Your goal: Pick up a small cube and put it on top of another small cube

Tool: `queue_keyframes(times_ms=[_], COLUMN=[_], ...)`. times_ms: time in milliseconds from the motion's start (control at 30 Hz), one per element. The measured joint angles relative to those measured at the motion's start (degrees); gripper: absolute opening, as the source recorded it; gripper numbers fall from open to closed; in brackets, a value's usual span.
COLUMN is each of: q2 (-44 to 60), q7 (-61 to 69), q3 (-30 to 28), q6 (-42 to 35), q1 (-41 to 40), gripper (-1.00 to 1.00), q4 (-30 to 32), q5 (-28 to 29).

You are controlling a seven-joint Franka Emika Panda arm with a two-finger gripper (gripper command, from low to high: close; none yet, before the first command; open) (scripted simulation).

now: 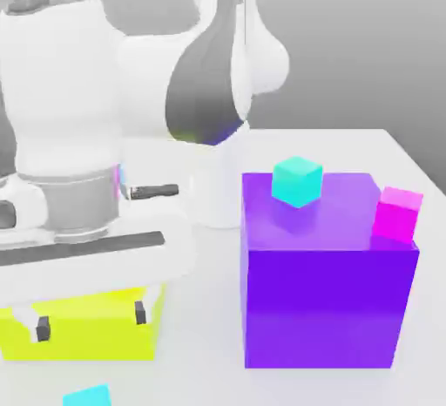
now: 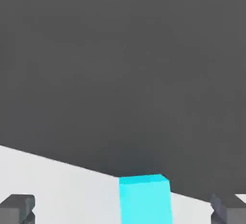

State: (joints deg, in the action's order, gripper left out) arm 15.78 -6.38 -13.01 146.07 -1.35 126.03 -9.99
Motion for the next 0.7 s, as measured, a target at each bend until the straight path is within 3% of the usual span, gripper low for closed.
queue_keyframes(times_ms=[233,267,500,700], q2=[14.32,15.85,15.95,4.84], q7=[5.48,5.86,5.93,4.78], q3=[2.42,2.90,2.92,2.37], q6=[7.17,8.34,8.30,-0.34], q1=[-3.88,-4.27,-4.29,-0.50], gripper=[0.00,-1.00,-1.00,-1.00], q4=[-2.09,-2.41,-2.43,-0.11], q5=[-1.77,-2.26,-2.32,1.48])
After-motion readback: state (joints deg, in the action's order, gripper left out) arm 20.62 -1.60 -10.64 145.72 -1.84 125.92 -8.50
